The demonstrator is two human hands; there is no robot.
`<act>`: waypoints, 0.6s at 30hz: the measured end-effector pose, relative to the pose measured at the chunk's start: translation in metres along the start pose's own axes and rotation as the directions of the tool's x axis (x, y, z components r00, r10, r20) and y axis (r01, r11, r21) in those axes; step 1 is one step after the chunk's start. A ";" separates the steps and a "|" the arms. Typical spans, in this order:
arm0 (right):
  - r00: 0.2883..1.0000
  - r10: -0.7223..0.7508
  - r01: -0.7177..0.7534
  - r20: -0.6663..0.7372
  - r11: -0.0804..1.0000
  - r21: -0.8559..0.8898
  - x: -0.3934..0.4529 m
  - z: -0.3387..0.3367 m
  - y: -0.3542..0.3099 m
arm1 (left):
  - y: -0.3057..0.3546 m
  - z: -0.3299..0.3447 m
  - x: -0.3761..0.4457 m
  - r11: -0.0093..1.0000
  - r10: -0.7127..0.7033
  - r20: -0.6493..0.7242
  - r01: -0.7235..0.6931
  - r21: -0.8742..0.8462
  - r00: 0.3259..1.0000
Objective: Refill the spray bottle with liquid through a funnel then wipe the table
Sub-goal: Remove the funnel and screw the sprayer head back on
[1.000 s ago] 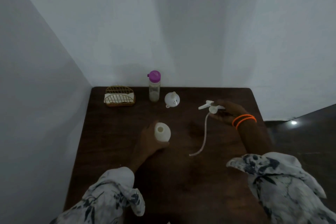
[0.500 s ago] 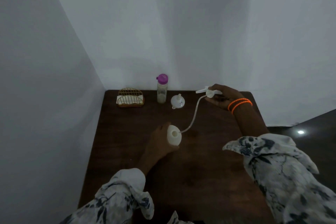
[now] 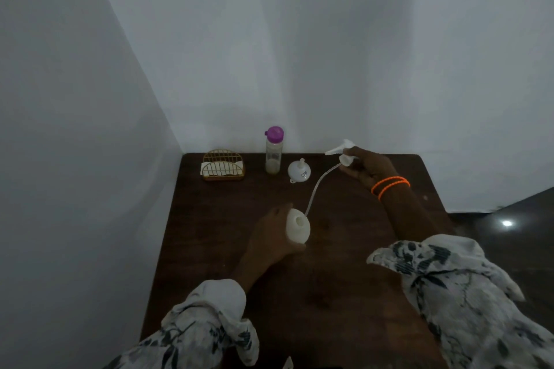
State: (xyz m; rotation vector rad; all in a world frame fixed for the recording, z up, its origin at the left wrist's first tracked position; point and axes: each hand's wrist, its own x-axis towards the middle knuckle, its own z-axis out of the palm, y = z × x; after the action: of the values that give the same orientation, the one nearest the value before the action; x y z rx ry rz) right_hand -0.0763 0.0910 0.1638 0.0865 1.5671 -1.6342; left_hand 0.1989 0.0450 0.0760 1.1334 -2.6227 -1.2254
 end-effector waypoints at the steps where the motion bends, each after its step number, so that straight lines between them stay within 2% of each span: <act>1: 0.998 -0.061 0.062 0.009 0.998 -0.018 -0.006 0.003 0.000 | 0.002 -0.001 0.001 1.000 -0.006 0.009 0.006 0.005 1.000; 4: 0.944 -0.313 0.326 0.102 0.934 -0.148 -0.044 0.015 0.003 | 0.004 -0.004 0.004 0.999 -0.033 0.023 0.033 0.024 0.999; 7: 0.792 -0.542 0.609 0.281 0.731 -0.307 -0.085 0.024 0.008 | 0.006 -0.007 0.006 0.998 -0.035 0.018 0.034 0.055 0.999; 9: 0.696 -0.602 0.718 0.391 0.586 -0.376 -0.104 0.027 0.015 | 0.008 -0.008 0.008 0.998 -0.031 0.006 0.031 0.062 0.999; 11: 0.633 -0.641 0.772 0.434 0.489 -0.405 -0.118 0.029 0.027 | 0.012 -0.010 0.009 0.998 -0.012 -0.021 0.013 0.055 1.000; 13: 0.609 -0.670 0.789 0.425 0.458 -0.409 -0.130 0.033 0.041 | 0.016 -0.012 0.009 0.998 0.009 -0.034 -0.007 0.059 0.999; 18: 0.637 -0.651 0.763 0.413 0.458 -0.456 -0.141 0.035 0.075 | 0.024 -0.013 0.009 0.995 0.073 -0.072 -0.068 0.072 0.995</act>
State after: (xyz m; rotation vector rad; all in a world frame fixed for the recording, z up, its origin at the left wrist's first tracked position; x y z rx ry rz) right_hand 0.0752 0.1439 0.1932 -1.2109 2.0405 -1.5420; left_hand 0.1819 0.0407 0.0991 1.0638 -2.6446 -1.0659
